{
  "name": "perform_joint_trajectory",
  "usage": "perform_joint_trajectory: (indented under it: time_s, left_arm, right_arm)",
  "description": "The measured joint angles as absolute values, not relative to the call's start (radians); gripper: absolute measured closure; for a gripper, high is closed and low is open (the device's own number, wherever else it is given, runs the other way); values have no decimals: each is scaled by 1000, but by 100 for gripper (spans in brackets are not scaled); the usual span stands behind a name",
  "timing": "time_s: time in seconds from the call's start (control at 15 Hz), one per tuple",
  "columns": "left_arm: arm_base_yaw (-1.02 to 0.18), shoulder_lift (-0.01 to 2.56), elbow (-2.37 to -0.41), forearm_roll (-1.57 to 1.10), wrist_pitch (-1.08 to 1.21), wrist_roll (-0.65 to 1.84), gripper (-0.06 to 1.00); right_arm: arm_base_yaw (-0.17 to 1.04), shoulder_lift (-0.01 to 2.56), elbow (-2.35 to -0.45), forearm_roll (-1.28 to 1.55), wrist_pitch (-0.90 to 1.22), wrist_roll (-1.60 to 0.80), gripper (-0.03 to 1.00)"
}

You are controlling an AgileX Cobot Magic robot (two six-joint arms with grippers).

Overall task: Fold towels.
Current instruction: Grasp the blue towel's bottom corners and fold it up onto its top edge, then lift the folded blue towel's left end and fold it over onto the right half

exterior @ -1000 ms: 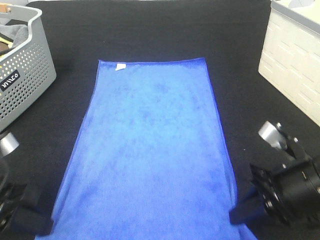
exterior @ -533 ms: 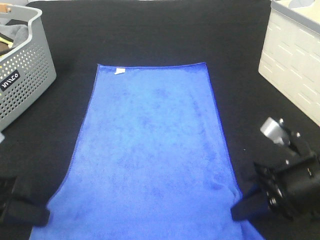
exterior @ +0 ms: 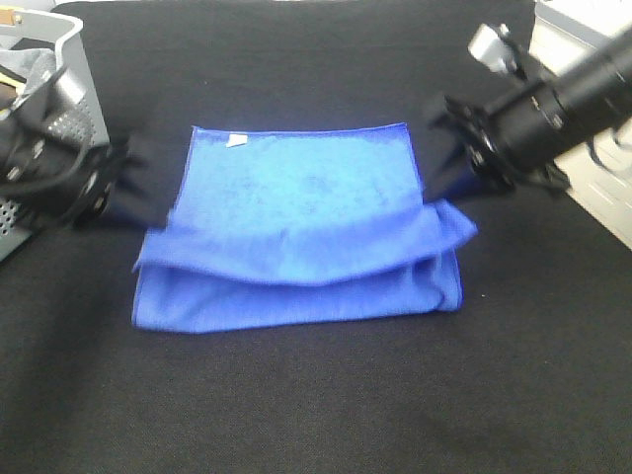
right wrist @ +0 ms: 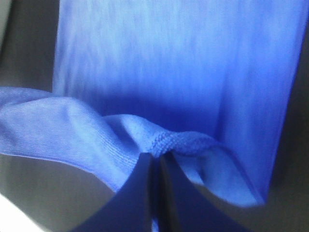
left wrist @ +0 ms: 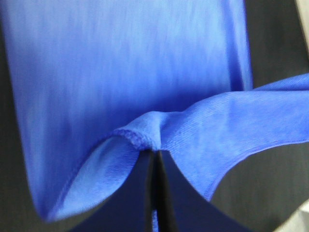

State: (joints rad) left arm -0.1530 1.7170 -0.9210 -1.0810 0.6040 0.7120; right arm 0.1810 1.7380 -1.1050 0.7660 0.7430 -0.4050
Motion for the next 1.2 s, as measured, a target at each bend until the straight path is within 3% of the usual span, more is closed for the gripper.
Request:
perform_joint_trajectory:
  time_s: [0.4, 1.07, 1.2]
  left_arm:
    - [-153, 1959, -1339, -1057, 521, 712, 94]
    - [-153, 2326, -1800, -1031, 341, 822, 94]
    - [-153, 2392, -1868, -1026, 339, 830, 89]
  right_arm:
    - [163, 2070, -1579, 736, 790, -350, 97]
    - [105, 2485, -2136, 748, 766, -354, 97]
    - [105, 2537, -2175, 748, 758, -354, 97]
